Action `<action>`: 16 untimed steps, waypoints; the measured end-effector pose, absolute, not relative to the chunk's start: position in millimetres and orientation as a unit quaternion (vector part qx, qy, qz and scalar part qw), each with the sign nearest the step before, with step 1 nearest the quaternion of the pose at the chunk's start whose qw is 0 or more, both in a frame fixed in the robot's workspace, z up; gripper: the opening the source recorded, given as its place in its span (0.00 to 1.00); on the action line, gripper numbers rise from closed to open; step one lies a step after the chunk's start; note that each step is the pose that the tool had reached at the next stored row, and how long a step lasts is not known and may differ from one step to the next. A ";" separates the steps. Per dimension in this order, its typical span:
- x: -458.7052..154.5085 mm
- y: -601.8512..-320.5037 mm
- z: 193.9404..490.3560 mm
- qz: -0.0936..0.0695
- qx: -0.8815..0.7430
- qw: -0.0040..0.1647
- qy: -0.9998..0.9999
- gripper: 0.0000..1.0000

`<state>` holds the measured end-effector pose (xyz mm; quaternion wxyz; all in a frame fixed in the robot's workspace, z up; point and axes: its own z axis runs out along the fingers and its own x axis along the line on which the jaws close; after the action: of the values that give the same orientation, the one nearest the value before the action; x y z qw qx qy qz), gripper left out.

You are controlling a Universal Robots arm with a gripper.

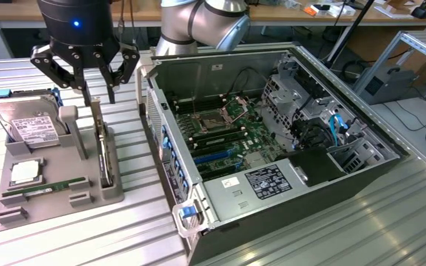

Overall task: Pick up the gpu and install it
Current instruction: 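Pick up the gpu and move the gpu toward the slot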

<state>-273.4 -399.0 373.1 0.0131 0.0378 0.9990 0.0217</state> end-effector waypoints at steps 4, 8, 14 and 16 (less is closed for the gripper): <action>-273.4 -398.9 371.3 0.022 0.038 0.013 0.999 0.42; -273.4 -398.9 369.5 0.022 0.038 0.013 0.999 0.42; -273.4 -398.9 367.3 0.022 0.038 0.013 0.999 0.42; -273.4 -398.9 366.5 0.022 0.038 0.013 0.999 0.42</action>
<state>-273.4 -398.9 366.5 0.0130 0.0379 0.9990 0.0217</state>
